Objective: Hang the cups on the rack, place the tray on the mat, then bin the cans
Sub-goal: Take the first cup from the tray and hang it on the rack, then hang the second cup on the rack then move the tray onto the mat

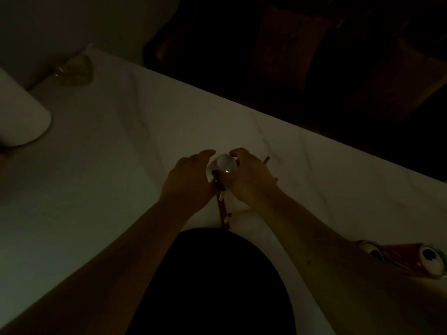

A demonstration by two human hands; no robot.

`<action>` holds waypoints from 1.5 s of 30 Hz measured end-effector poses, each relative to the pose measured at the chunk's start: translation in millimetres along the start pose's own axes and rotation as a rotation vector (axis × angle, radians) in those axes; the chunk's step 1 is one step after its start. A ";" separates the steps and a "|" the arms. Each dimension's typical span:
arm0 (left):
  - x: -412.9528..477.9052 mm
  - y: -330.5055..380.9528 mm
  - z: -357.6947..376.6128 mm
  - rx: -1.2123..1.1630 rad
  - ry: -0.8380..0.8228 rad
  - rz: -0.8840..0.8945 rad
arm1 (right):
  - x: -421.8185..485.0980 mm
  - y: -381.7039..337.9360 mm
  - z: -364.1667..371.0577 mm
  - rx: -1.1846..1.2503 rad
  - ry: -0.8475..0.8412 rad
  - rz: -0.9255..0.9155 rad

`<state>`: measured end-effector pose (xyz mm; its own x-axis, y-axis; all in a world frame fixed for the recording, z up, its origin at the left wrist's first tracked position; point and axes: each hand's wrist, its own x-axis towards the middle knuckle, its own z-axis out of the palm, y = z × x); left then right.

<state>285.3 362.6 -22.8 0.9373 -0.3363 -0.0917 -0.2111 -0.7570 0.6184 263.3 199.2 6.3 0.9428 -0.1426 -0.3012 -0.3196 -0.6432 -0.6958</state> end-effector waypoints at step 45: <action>-148.6 382.1 213.8 0.524 -0.308 0.787 | -372.6 352.2 -255.0 -0.477 0.395 0.420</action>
<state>6.0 3.6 60.3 0.3801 -0.9237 -0.0475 -0.9075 -0.3824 0.1738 -176.5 -166.1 39.7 0.7430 -0.6500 -0.1596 -0.6692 -0.7187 -0.1885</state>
